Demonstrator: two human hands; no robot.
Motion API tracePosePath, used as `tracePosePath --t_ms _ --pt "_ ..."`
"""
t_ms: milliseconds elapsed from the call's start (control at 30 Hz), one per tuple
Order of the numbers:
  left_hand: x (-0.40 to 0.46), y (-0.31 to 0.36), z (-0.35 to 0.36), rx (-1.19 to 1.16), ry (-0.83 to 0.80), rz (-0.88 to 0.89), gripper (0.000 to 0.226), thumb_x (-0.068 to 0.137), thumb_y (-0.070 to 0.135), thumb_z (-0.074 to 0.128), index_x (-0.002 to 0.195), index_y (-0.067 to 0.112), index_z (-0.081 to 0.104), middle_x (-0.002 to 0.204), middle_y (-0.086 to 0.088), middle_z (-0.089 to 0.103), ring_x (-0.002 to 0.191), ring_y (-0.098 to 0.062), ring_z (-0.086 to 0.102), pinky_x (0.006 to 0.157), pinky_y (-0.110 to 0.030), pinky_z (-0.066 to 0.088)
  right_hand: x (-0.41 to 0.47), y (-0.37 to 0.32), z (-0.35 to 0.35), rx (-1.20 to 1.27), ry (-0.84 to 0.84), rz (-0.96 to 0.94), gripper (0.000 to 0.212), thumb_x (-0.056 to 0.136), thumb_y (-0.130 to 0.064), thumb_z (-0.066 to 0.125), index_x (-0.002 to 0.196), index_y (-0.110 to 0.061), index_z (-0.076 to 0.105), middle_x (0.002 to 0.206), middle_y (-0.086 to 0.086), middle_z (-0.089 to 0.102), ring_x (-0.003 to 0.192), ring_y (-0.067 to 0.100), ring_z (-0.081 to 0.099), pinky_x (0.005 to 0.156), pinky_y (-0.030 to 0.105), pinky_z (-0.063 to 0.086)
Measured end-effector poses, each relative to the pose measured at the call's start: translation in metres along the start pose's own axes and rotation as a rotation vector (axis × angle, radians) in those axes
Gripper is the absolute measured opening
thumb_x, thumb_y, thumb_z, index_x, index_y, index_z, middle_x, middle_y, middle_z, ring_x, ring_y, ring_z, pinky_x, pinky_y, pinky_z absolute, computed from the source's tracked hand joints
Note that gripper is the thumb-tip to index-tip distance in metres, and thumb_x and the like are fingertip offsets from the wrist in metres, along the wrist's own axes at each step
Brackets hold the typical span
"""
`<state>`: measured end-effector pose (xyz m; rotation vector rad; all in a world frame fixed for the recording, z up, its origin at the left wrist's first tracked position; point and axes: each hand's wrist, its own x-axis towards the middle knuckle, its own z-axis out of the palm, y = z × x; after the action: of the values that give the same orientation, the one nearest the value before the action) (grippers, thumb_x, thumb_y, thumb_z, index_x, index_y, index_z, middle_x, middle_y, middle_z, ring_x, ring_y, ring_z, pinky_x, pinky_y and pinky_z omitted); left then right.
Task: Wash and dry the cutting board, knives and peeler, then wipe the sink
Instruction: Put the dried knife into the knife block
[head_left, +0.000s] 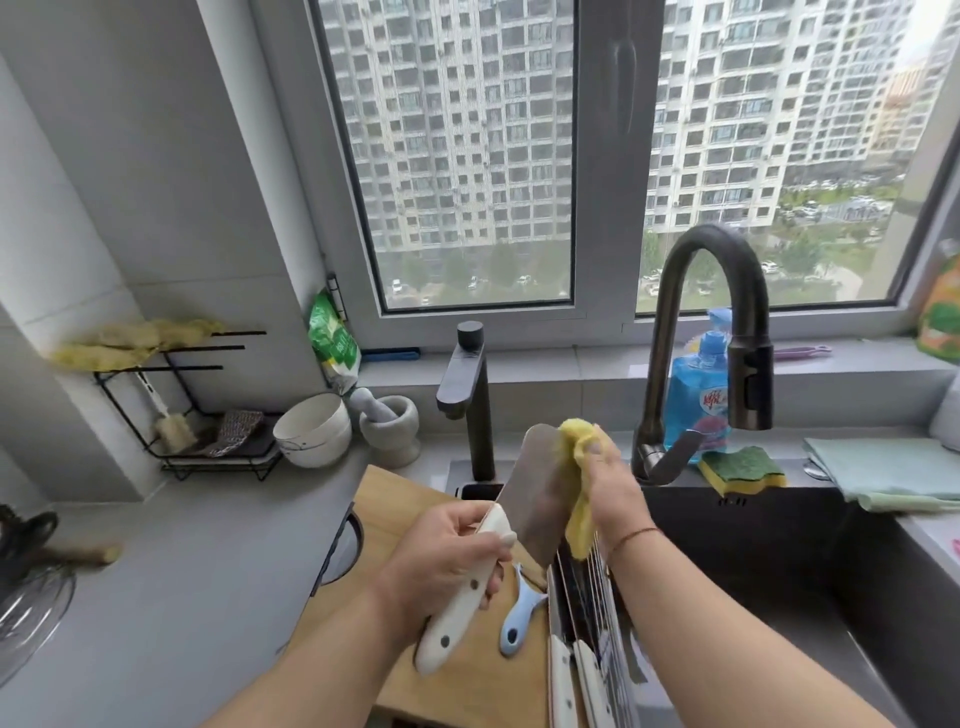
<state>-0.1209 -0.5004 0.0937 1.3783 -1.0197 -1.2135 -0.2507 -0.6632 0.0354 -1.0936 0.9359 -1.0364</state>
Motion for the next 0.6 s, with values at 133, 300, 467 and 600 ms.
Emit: tracePosePath --t_ms 133,300,467,600 --pt "0.003 0.007 -0.003 -0.128 -0.079 -0.004 0.011 0.079 0.016 0.066 0.082 0.005 0.063 0.073 -0.011 0.059 0.05 -0.017 0.053 0.043 -0.024 0.044 -0.019 -0.006 -0.005 0.839 -0.171 0.445 0.059 0.097 -0.058 0.028 0.127 -0.018 0.059 0.129 0.016 0.06 0.121 0.038 0.054 0.104 0.055 0.038" --pt "-0.003 0.013 0.006 -0.131 -0.044 -0.183 0.035 0.091 0.031 0.062 0.105 0.001 0.054 0.073 -0.015 0.062 0.054 -0.021 0.058 0.044 -0.027 0.047 -0.04 -0.028 0.005 1.003 -0.286 0.443 0.063 0.093 -0.062 0.03 0.115 -0.016 0.067 0.12 0.018 0.065 0.113 0.04 0.058 0.086 0.067 0.039" --pt "-0.017 0.011 0.004 0.104 0.001 -0.376 0.046 0.099 0.053 0.038 0.103 0.01 0.052 0.062 -0.003 0.053 0.043 -0.011 0.041 0.04 -0.021 0.034 -0.035 -0.047 -0.001 1.05 -0.251 0.322 0.056 0.093 -0.058 0.036 0.122 -0.018 0.062 0.115 0.019 0.067 0.092 0.042 0.068 0.075 0.065 0.048" --pt "-0.011 0.006 0.004 0.125 0.112 -0.293 0.049 0.095 0.059 0.04 0.095 0.012 0.053 0.058 0.001 0.048 0.039 -0.007 0.033 0.036 -0.018 0.027 -0.051 -0.043 0.011 1.058 -0.356 0.376 0.061 0.094 -0.055 0.036 0.129 -0.01 0.057 0.13 0.026 0.056 0.12 0.047 0.052 0.096 0.064 0.041"
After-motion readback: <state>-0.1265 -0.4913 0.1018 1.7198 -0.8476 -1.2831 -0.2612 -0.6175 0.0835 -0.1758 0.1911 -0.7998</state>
